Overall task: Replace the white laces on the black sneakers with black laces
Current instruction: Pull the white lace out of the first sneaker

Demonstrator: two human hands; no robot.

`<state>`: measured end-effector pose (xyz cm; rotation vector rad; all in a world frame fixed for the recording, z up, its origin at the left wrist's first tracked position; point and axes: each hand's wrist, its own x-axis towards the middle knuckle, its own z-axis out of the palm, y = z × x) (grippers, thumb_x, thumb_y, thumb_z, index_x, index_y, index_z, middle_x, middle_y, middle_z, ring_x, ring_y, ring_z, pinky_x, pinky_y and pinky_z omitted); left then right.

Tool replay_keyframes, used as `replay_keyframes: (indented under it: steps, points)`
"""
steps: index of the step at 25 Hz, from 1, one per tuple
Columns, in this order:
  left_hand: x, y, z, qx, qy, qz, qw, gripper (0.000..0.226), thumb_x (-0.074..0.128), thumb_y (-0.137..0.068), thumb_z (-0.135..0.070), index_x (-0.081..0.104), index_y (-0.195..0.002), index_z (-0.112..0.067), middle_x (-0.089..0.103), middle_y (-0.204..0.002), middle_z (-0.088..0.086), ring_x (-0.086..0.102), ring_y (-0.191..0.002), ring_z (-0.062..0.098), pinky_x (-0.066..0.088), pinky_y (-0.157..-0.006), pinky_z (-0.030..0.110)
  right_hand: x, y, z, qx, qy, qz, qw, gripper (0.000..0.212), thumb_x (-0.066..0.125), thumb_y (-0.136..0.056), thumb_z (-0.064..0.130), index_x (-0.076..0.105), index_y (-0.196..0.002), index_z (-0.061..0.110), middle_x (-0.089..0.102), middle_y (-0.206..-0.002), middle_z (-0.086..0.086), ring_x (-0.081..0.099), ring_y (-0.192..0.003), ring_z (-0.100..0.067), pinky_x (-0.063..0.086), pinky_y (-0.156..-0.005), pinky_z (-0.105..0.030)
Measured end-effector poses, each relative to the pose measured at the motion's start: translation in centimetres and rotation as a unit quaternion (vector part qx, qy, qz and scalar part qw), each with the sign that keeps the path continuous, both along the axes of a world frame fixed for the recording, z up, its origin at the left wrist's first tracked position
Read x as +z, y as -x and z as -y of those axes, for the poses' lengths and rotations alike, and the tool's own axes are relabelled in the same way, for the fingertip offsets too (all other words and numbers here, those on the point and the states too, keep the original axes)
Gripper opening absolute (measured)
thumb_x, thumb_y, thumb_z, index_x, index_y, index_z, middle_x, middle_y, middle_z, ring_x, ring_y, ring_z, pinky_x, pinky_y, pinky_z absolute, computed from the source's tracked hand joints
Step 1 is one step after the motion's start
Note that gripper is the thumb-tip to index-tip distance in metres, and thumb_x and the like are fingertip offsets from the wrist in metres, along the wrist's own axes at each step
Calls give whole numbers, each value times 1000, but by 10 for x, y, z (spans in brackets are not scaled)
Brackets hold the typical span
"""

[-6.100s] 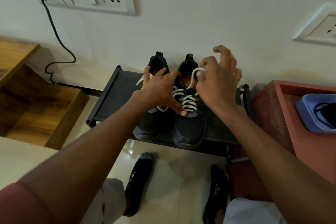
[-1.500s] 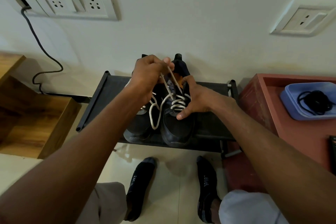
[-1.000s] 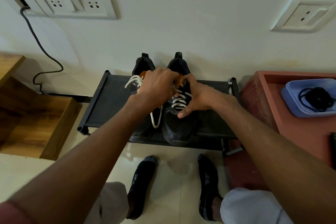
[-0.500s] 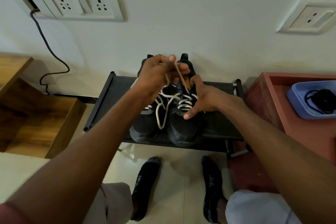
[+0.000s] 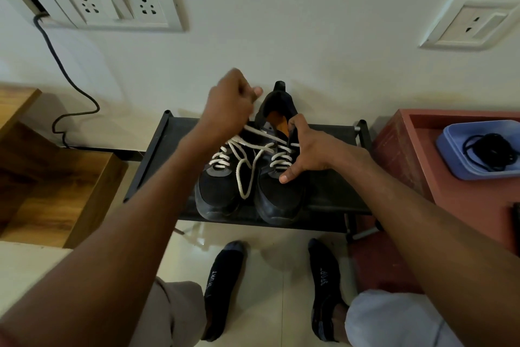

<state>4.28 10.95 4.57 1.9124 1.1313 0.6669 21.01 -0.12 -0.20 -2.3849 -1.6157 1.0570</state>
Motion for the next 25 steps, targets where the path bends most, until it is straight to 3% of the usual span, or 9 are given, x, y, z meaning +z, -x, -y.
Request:
replay_keyframes:
  steps: [3,6,9,12,14,16,19,21,25]
  points:
    - [-28,-4,19,-122,-48,-253,959,37,73,-92,-50,65,-91,-14,63,-79,-1,62,-74,17,46,-63,33,1,3,-2,-4,4,10,1000,126,103,-54,46,13,-142,40,56,-142,-13,59,-123,-39,52,-102,-58]
    - [-35,-14,20,-135,-117,-311,933,44,76,-88,-53,56,-66,-20,55,-63,-2,59,-68,22,36,-65,33,1,4,-2,-7,7,19,1000,128,103,-54,45,12,-145,39,57,-142,-14,60,-124,-40,52,-101,-58]
    - [-39,-14,18,-98,-62,-221,968,42,74,-92,-42,51,-63,-21,54,-61,-4,54,-62,17,35,-61,31,1,4,-3,-6,11,20,1000,126,103,-54,46,13,-143,40,56,-144,-13,59,-125,-41,52,-101,-60]
    - [-32,-15,22,-29,37,-94,994,29,65,-100,-33,64,-76,-16,72,-73,3,62,-65,15,50,-65,34,0,2,-3,-10,15,15,1000,129,103,-53,46,12,-144,41,56,-143,-13,60,-124,-41,52,-102,-59]
    - [-18,-12,15,75,181,63,979,22,55,-105,-19,65,-87,-11,78,-85,6,73,-79,22,59,-76,38,0,-1,-2,-13,15,10,1000,126,103,-54,45,13,-142,40,58,-139,-13,61,-119,-40,53,-100,-59]
    - [-3,-1,3,139,264,129,946,17,48,-102,-7,64,-96,-8,80,-91,11,76,-83,29,57,-66,32,-1,-2,-2,-11,7,7,1000,124,103,-55,44,14,-142,37,57,-136,-14,61,-117,-39,53,-100,-58]
    - [-1,18,2,93,92,-130,983,13,54,-88,-12,62,-80,-5,73,-83,12,62,-71,28,41,-58,26,-1,1,-3,4,6,11,1000,126,103,-57,42,15,-147,36,52,-140,-14,57,-122,-39,52,-101,-58]
    - [-6,20,11,46,-21,-308,950,13,59,-84,-22,56,-80,-11,61,-93,9,57,-86,28,41,-73,34,3,0,-6,21,-6,46,999,120,101,-59,45,23,-149,33,42,-143,-12,48,-130,-37,49,-104,-55]
    - [-14,20,10,9,-138,-400,906,64,75,-83,-46,50,-132,-13,41,-138,13,40,-130,38,31,-107,55,17,5,-12,25,-128,23,991,53,83,-86,42,65,-133,26,57,-123,1,56,-115,-18,44,-90,-32]
